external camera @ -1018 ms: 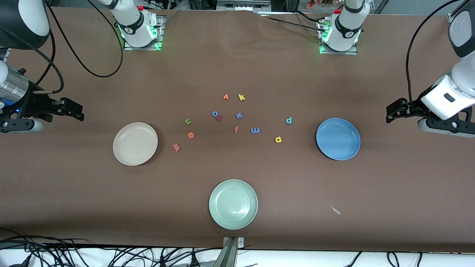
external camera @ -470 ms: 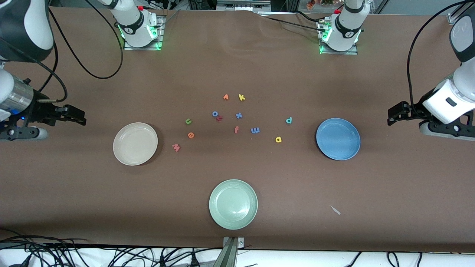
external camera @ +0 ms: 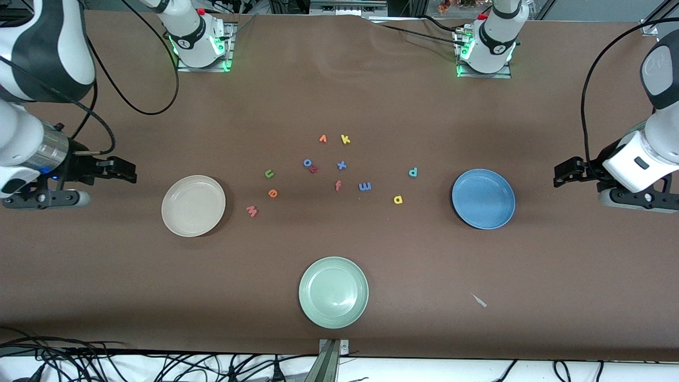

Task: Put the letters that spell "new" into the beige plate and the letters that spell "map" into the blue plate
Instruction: 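Move the right gripper to the pink w while the left gripper reaches the yellow d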

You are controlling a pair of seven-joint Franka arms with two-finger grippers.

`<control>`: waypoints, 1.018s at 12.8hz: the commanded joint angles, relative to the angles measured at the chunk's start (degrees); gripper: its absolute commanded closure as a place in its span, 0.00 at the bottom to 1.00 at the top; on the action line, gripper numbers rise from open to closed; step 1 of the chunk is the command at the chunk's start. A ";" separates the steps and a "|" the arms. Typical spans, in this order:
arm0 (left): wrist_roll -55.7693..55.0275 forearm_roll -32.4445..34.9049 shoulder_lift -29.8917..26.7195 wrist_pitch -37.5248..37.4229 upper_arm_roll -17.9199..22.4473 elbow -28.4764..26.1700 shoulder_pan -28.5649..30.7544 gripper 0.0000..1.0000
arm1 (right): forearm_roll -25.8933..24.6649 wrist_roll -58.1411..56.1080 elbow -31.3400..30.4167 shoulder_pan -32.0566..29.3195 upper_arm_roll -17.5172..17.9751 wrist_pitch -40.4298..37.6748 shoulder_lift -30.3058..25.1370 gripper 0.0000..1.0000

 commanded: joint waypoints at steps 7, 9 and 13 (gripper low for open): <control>-0.10 -2.40 3.66 -1.19 -0.39 3.45 1.55 0.00 | 0.77 9.23 1.85 8.13 -0.03 10.55 10.50 0.01; 0.51 -6.17 7.96 -1.19 -0.39 3.45 1.90 0.00 | 0.95 13.01 1.51 9.89 -0.03 14.49 12.87 0.01; 3.16 -6.02 11.41 -1.19 -1.00 3.28 -1.24 0.00 | 1.30 24.16 0.98 13.06 -0.03 23.01 17.80 0.01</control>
